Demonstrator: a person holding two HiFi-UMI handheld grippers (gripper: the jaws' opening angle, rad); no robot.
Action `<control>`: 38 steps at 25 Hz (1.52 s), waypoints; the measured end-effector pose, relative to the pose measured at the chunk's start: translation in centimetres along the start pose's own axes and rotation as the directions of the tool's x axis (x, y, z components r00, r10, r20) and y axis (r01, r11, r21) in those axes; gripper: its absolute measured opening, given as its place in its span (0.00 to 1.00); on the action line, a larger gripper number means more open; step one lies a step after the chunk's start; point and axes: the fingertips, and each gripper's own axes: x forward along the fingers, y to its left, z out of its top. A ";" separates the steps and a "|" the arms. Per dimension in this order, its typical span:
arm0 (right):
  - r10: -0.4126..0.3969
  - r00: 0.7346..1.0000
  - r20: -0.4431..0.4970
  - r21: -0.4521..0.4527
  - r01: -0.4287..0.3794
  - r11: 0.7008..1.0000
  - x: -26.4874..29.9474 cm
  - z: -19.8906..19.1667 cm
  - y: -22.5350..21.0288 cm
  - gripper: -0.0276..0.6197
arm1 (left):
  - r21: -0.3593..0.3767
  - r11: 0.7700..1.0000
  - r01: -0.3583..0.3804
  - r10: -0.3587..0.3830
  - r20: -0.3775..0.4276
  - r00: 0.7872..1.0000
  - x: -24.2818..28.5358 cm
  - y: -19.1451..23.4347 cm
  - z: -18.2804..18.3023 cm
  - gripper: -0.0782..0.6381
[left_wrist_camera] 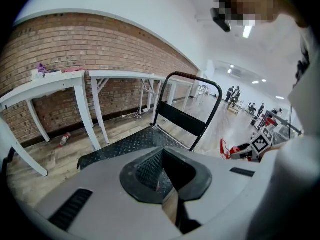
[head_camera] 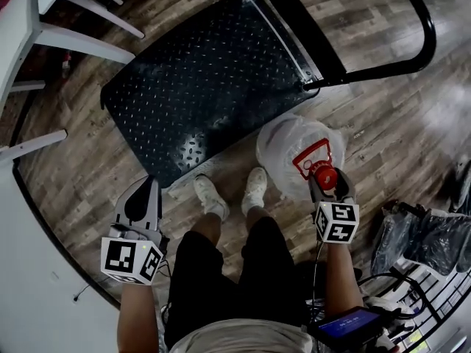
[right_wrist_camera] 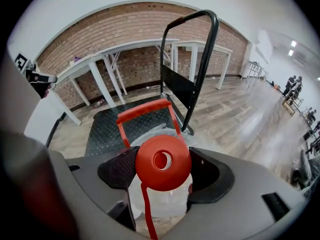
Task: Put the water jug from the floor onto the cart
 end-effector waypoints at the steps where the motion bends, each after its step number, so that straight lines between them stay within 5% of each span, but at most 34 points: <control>1: 0.001 1.000 0.009 -0.009 -0.001 1.000 -0.7 0.7 0.0 0.53 | -0.005 1.000 -0.004 0.004 0.013 1.000 -0.4 0.2 0.4 0.11; 11: -0.009 0.999 0.049 -0.059 0.012 0.998 -11.8 7.9 2.1 0.53 | -0.009 0.997 -0.074 0.075 0.118 0.990 -9.6 2.6 5.9 0.11; 20: 0.062 0.990 0.130 -0.207 -0.034 0.978 -18.4 17.5 5.6 0.53 | -0.084 0.984 -0.158 0.174 0.258 0.950 -16.6 5.0 10.6 0.11; 32: 0.261 0.959 0.112 -0.429 -0.190 0.883 -15.8 26.6 19.5 0.52 | -0.175 0.954 -0.245 0.292 0.338 0.895 -24.3 13.9 9.8 0.11; 38: 0.410 0.910 0.055 -0.570 -0.308 0.761 -12.7 30.6 28.8 0.52 | -0.278 0.904 -0.324 0.407 0.327 0.853 -26.7 16.6 8.3 0.11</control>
